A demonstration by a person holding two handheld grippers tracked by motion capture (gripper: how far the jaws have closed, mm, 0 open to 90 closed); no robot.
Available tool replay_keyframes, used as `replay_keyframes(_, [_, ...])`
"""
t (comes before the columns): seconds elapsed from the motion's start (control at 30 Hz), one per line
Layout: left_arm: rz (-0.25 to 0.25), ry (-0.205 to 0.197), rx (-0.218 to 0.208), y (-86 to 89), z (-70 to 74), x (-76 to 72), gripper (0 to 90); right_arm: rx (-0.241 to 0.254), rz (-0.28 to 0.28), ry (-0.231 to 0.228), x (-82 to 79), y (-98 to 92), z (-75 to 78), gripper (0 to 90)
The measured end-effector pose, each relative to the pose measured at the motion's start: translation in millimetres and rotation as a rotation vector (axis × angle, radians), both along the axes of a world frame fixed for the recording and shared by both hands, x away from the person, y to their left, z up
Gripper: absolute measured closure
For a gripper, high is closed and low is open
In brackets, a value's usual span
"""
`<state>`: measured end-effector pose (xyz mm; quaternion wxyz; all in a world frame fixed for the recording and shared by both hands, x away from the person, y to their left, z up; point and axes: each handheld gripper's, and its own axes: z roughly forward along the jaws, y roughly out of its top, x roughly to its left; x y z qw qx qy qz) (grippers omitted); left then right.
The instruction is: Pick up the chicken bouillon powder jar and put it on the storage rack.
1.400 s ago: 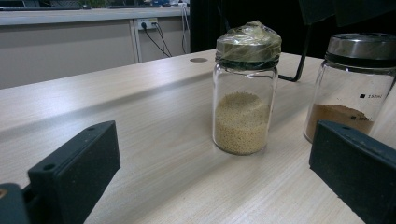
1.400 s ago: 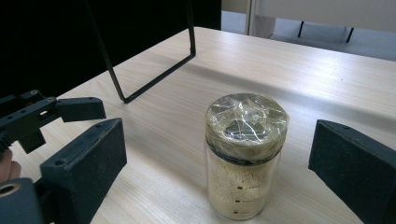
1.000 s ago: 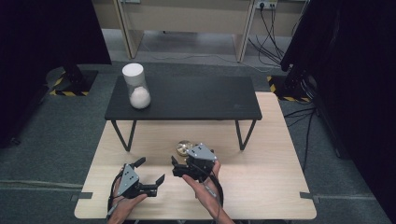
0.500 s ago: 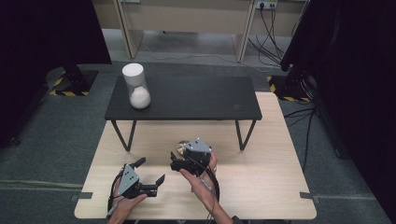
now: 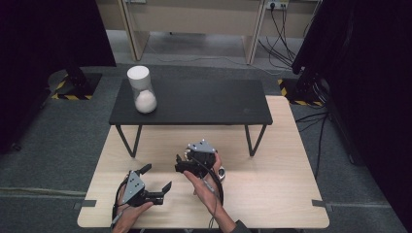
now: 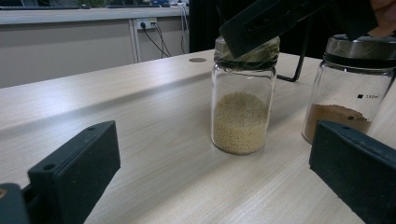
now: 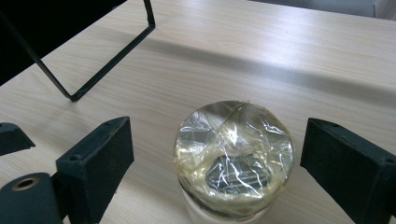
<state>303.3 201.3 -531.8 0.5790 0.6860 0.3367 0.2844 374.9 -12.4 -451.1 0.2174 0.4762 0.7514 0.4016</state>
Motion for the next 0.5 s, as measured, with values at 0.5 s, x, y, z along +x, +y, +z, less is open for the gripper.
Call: replay_keyframes(0.5, [-0.001, -0.001, 0.001, -0.1, 0.0, -0.1, 1.0, -0.003, 0.012, 0.056, 7.8, 1.6, -5.2, 14.4])
